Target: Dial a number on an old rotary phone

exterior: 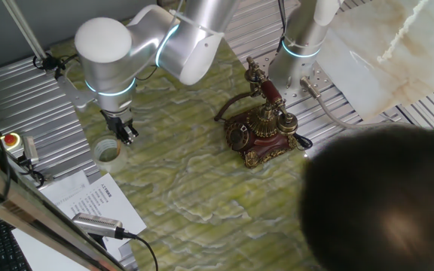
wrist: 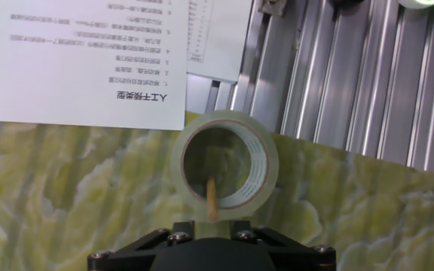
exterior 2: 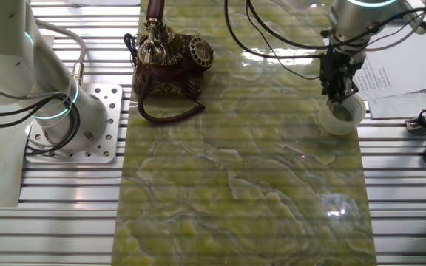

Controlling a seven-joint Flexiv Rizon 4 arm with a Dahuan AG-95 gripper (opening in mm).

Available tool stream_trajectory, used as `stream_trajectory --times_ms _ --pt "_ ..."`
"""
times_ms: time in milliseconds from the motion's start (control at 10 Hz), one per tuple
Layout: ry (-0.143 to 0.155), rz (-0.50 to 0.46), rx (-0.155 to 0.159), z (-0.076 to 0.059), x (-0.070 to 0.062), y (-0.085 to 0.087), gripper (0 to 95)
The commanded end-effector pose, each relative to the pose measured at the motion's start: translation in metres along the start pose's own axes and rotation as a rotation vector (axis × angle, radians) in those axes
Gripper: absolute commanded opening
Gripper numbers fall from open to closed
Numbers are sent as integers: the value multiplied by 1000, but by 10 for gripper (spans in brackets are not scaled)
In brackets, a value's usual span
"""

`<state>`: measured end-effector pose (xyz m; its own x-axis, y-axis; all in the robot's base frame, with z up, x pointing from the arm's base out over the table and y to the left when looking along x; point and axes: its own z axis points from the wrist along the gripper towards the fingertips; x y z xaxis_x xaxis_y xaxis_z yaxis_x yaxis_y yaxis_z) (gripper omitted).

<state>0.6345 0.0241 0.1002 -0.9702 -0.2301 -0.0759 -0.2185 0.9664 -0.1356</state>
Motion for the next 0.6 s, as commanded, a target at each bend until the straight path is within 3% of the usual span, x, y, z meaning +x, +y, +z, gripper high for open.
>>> stream_trajectory --times_ms 100,600 --pt "3 -1 -1 1 -1 1 190" --pt "2 7 0 4 -6 0 190"
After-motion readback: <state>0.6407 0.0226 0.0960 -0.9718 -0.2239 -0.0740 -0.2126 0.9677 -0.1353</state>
